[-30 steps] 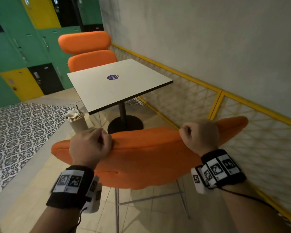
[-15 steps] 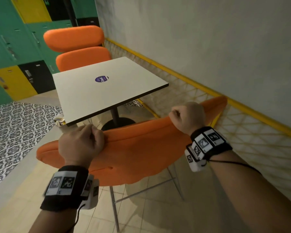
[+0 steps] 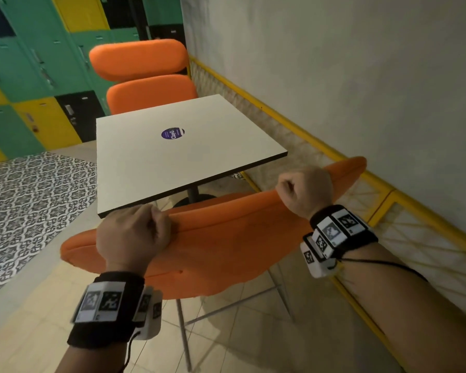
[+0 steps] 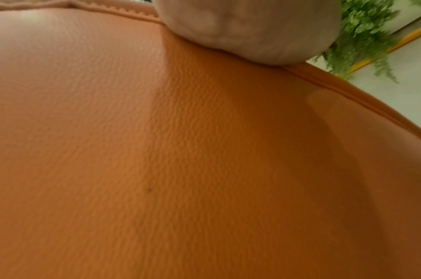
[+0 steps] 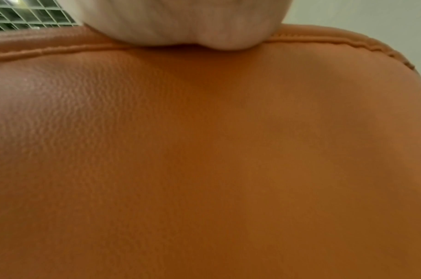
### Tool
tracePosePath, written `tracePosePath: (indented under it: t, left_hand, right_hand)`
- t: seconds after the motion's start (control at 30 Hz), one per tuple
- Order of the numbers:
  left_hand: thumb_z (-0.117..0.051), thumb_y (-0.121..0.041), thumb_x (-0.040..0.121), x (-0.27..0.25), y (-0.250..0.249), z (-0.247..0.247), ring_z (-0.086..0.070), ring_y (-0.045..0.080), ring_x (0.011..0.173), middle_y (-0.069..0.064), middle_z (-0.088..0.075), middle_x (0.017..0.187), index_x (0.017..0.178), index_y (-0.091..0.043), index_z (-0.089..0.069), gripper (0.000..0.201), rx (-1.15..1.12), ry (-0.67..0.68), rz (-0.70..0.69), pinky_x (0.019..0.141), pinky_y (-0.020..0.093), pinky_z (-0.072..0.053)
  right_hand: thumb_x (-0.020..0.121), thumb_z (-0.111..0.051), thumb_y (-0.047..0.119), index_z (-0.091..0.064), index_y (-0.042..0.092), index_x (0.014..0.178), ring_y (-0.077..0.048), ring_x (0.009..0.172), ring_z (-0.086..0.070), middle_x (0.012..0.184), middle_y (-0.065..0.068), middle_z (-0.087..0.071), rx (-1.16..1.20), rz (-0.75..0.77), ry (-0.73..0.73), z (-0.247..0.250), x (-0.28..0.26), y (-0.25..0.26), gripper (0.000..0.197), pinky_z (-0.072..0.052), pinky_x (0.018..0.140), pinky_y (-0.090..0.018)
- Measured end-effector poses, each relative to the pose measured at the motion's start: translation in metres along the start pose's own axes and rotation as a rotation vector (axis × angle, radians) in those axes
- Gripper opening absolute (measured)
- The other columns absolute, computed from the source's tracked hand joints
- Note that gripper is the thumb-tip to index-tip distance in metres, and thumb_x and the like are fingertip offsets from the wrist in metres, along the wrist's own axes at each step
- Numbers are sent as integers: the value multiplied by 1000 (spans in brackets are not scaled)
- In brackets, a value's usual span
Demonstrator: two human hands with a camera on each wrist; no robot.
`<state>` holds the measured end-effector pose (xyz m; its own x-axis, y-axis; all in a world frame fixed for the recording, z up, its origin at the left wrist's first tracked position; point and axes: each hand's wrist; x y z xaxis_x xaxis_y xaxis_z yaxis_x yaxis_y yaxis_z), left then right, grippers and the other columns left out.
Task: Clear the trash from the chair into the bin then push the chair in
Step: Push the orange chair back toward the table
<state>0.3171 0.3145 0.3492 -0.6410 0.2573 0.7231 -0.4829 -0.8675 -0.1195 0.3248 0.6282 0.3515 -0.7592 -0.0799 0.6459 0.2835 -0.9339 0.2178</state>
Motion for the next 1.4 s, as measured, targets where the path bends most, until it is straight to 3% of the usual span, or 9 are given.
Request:
tracePosePath:
  t: [0.17,0.37,0.47,0.53,0.63,0.7,0.97,1.1,1.4]
  left_hand:
    - [-38,-21,83,26,-22,-23,-29,15,34,5,-42,36,42,-10,-48,43,64,-36,42,56,7,-7]
    - [-39,-21,81,52,-35,-54,-39,21,30,6,-44,36,41,-9,-48,42,124,-47,74,50,11,-8]
    - [-40,-21,80,63,-36,-68,-40,22,30,6,-45,36,41,-9,-47,41,147,-56,87,50,17,-17]
    - [-40,-20,80,72,-34,-74,-41,24,30,7,-45,36,41,-9,-48,41,158,-58,108,48,15,-13]
    - [-40,-19,79,82,-28,-83,-41,24,29,7,-45,35,40,-8,-49,42,179,-56,134,52,9,-7]
    - [-40,-19,79,88,-24,-88,-41,25,30,7,-45,36,40,-7,-50,42,187,-56,142,50,12,-7]
    - [-39,-20,80,101,-12,-103,-39,22,30,5,-45,36,41,-8,-50,43,186,-58,161,54,6,-8]
    - [-39,-20,81,104,-11,-106,-33,18,31,5,-45,36,41,-8,-50,43,197,-72,166,53,7,-6]
    - [-39,-20,82,98,-7,-107,-36,20,31,7,-46,37,42,-7,-51,44,178,-69,156,53,7,-7]
  right_hand:
    - [83,-41,29,-50,16,46,-18,35,-38,39,1,-42,16,5,49,-18,27,-47,40,-33,37,-27]
    - [81,-40,26,-45,19,44,-14,34,-30,37,3,-38,64,86,51,-31,60,-87,37,-14,43,-17]
    - [82,-40,27,-47,18,46,-18,36,-39,39,0,-44,70,94,70,-43,75,-102,38,-25,41,-21]
    - [82,-41,27,-48,18,46,-19,36,-41,39,1,-44,62,101,75,-50,85,-108,38,-29,41,-22]
    - [81,-42,26,-41,23,45,-16,34,-34,37,5,-36,84,116,75,-57,97,-109,36,-18,42,-18]
    - [81,-41,26,-40,24,45,-15,34,-30,37,6,-32,107,125,71,-61,103,-110,36,-13,44,-16]
    - [80,-40,26,-45,18,43,-19,32,-37,35,1,-39,103,122,71,-79,121,-118,39,-18,41,-17]
    - [82,-40,28,-49,16,43,-18,32,-36,36,0,-40,98,122,65,-85,125,-121,41,-16,42,-17]
    - [81,-40,26,-46,17,43,-17,33,-31,36,1,-36,91,94,30,-84,120,-116,40,-9,47,-17]
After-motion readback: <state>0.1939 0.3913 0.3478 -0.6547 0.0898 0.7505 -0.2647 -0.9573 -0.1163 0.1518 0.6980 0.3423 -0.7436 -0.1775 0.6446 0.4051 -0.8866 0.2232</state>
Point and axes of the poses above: each hand's wrist, its own x-axis towards the middle knuckle, its own z-axis out of the back of the hand, y = z × x
